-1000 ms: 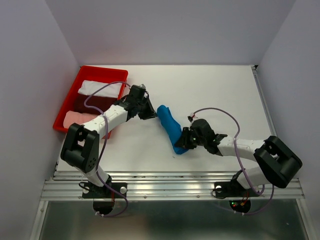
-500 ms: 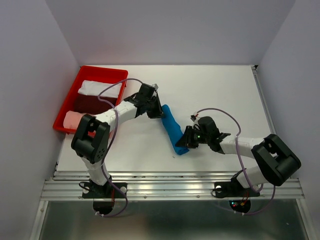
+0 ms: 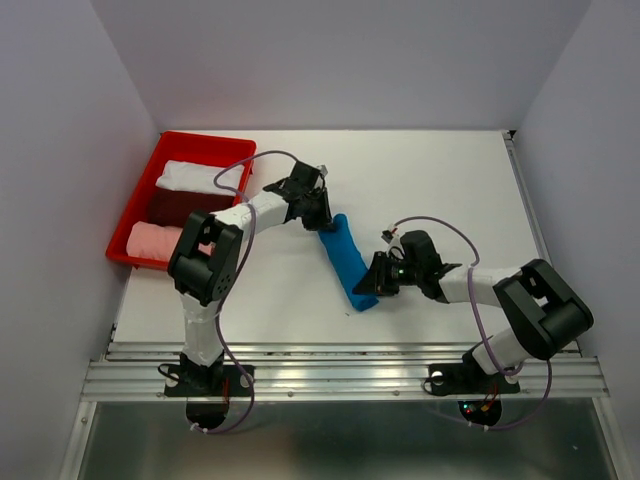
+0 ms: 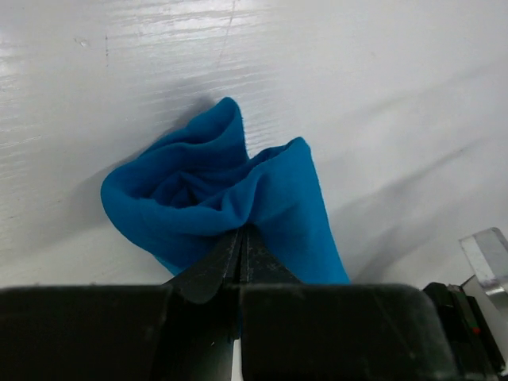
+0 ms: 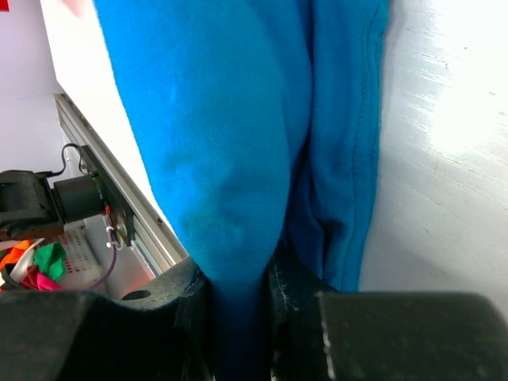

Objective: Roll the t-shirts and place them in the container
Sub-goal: Roll the T-shirt to the center of the board.

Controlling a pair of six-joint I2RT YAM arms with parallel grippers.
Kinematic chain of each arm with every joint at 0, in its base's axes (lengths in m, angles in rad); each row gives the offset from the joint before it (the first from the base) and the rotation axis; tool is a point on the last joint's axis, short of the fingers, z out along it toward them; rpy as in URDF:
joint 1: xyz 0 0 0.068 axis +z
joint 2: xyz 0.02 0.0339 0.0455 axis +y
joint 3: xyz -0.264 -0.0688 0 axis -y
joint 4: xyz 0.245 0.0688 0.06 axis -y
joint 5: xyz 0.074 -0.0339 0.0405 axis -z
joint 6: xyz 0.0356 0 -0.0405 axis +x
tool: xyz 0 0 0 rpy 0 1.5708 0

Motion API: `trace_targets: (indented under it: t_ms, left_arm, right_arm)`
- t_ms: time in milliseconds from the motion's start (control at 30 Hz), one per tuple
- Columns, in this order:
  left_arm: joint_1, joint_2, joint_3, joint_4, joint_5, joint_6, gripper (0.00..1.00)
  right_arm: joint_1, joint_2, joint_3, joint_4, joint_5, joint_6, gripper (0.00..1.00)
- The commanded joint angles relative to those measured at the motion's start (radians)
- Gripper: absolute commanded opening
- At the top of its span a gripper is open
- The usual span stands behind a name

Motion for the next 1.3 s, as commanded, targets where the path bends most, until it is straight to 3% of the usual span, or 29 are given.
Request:
trace_targets:
  t_ms: [0,100,200,300,367,400,500,667,800,867,900,1000,1033,1133,1267]
  left_arm:
    - [-0.001,0.032,0.037,-0.007,0.002,0.034,0.09]
    - [-0.001,0.075,0.051,-0.008,-0.002,0.039,0.08]
    - [-0.001,0.104,0.054,-0.008,-0.015,0.043,0.08]
    - [-0.003,0.115,0.048,-0.01,-0.025,0.046,0.08]
    - [-0.001,0.11,0.042,-0.008,-0.03,0.045,0.08]
    - [-0.001,0.107,0.034,-0.007,-0.035,0.043,0.08]
    - [-0.003,0.093,0.019,-0.002,-0.036,0.039,0.08]
    - [-0.003,0.073,0.001,0.006,-0.027,0.03,0.08]
    - [-0.003,0.06,-0.018,0.007,-0.025,0.025,0.08]
    - [-0.003,0.055,-0.022,0.009,-0.027,0.023,0.08]
    - [-0.003,0.055,-0.025,0.006,-0.03,0.023,0.08]
    - [-0.003,0.058,-0.027,0.006,-0.03,0.023,0.08]
    - [-0.001,0.06,-0.027,0.004,-0.027,0.022,0.08]
    - [-0.001,0.066,-0.021,0.001,-0.024,0.022,0.08]
    - [-0.001,0.063,-0.021,0.0,-0.028,0.022,0.08]
  right_arm:
    - [-0.015,-0.002,0.005,-0.025,0.013,-0.045,0.01]
    - [-0.015,-0.028,0.011,-0.081,0.059,-0.063,0.12]
    - [-0.015,-0.06,0.032,-0.165,0.133,-0.103,0.32]
    - [-0.015,-0.108,0.075,-0.352,0.26,-0.17,0.56]
    - [-0.015,-0.144,0.092,-0.404,0.294,-0.19,0.64]
    - [-0.015,-0.182,0.115,-0.461,0.331,-0.206,0.73]
    - [-0.015,-0.241,0.156,-0.55,0.397,-0.226,0.8]
    - [-0.015,-0.302,0.29,-0.737,0.543,-0.252,0.81]
    - [-0.002,-0.341,0.362,-0.765,0.537,-0.241,0.75]
    - [0.04,-0.335,0.382,-0.759,0.532,-0.217,0.66]
    - [0.058,-0.327,0.396,-0.748,0.534,-0.198,0.53]
    - [0.152,-0.286,0.407,-0.733,0.579,-0.178,0.34]
    - [0.172,-0.269,0.413,-0.721,0.587,-0.177,0.23]
    - [0.213,-0.203,0.419,-0.691,0.551,-0.178,0.11]
    - [0.213,-0.152,0.353,-0.648,0.566,-0.154,0.04]
